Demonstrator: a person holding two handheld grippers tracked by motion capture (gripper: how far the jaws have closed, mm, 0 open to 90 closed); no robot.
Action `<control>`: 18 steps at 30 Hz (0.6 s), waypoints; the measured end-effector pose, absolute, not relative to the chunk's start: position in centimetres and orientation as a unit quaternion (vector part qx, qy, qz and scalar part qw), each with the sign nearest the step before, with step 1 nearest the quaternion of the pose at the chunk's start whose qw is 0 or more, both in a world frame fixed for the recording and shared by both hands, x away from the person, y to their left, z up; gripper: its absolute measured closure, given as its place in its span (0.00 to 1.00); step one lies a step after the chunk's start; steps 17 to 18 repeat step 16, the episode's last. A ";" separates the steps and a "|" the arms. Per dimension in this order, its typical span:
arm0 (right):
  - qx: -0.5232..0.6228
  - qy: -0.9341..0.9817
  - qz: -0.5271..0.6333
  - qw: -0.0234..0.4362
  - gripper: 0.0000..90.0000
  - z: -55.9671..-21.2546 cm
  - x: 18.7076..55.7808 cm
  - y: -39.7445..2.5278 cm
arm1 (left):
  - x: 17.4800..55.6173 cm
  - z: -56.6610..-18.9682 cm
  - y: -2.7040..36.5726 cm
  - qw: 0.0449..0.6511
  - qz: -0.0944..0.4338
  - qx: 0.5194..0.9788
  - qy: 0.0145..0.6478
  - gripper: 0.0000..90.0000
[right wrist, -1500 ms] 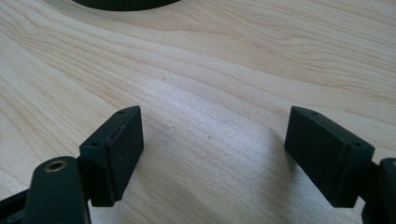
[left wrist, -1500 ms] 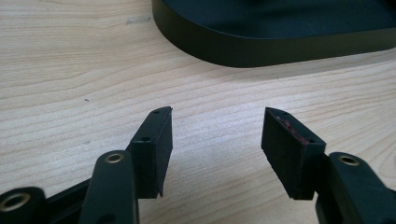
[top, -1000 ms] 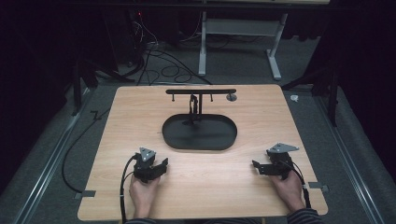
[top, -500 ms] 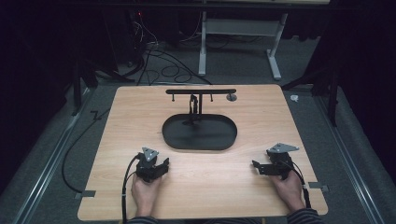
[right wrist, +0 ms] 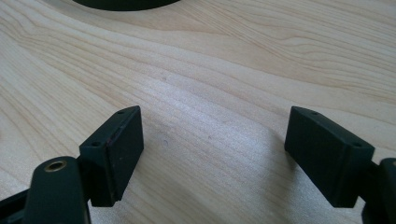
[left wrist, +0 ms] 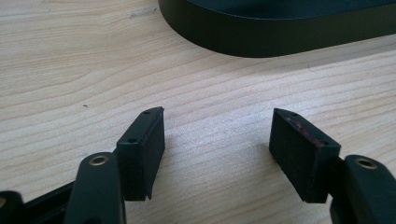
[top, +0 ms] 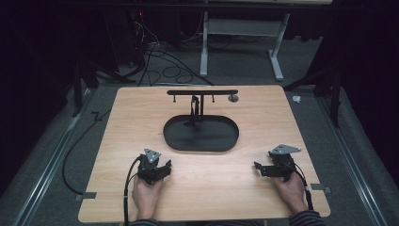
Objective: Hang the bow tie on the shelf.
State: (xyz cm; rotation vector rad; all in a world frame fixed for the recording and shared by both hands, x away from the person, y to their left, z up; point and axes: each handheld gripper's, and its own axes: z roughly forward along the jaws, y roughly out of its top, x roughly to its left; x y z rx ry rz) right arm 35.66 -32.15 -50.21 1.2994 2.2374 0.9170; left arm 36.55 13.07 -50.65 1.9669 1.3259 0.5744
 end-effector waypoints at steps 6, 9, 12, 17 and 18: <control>0.464 0.799 0.327 0.197 0.23 -50.2 35.7 -32.2 | 36.5 -50.7 13.1 0.343 0.221 0.757 0.510 0.40; 0.464 0.799 0.328 0.197 0.23 -50.2 35.7 -32.1 | 36.5 -50.7 13.1 0.343 0.221 0.757 0.510 0.40; 0.464 0.799 0.328 0.197 0.23 -50.2 35.7 -32.2 | 36.5 -50.6 13.1 0.343 0.221 0.757 0.510 0.40; 0.464 0.799 0.328 0.197 0.23 -50.2 35.7 -32.2 | 36.5 -50.6 13.1 0.343 0.221 0.757 0.510 0.40; 0.464 0.799 0.328 0.197 0.23 -50.2 35.7 -32.2 | 36.5 -50.6 13.1 0.343 0.221 0.757 0.510 0.40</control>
